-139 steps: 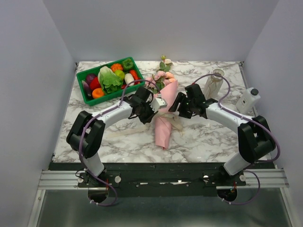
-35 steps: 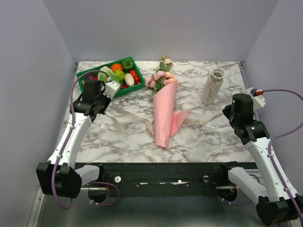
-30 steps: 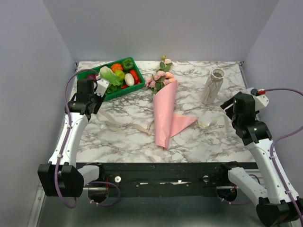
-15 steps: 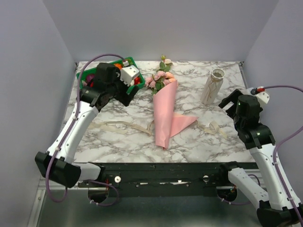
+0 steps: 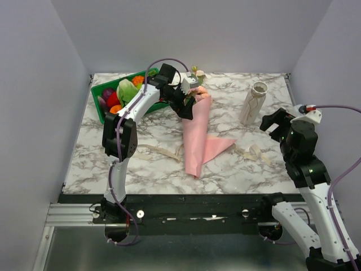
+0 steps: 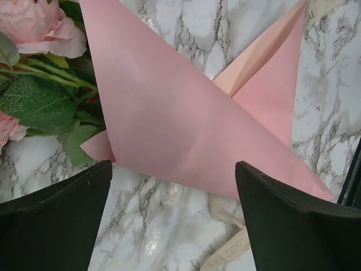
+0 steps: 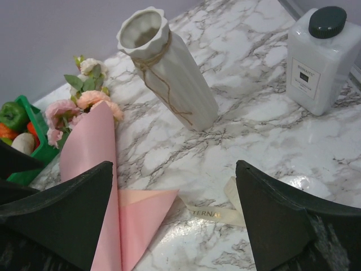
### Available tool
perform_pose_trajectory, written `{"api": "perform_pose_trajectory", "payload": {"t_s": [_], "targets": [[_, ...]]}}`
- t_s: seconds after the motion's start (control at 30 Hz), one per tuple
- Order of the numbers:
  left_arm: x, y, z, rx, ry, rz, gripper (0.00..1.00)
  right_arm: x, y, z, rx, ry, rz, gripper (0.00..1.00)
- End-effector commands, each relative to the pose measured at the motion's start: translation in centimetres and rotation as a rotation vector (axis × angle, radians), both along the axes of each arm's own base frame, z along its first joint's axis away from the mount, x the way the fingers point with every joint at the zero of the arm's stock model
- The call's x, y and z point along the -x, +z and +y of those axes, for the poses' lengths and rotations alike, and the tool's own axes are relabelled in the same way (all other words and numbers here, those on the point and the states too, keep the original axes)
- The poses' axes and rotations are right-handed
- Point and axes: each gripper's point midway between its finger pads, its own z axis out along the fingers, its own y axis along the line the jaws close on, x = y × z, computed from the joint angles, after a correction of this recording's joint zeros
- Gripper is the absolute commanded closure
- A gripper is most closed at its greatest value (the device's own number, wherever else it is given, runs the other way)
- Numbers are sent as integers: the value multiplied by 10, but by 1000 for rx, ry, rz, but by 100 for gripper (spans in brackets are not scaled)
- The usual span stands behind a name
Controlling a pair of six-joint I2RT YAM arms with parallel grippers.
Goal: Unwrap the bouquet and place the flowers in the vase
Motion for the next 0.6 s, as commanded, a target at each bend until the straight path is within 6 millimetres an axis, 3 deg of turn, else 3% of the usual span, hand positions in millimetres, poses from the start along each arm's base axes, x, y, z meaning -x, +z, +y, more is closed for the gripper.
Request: {"api": "perform_pose_trajectory", "payload": {"t_s": [0.0,0.17,0.33,0.57], "targets": [[-1,10,-8,91,-72,36,1,-3,9,12,23,82,-47,5],[-10,-7,-8,97,-67,48,1,-7,7,20,15,124,-44,7],[-6,-25,-10,107,-103,79,1,-11,12,25,5,144,-57,7],[-16,-37,-9,118,-75,90,1,-11,15,29,4,165,-68,8]]}}
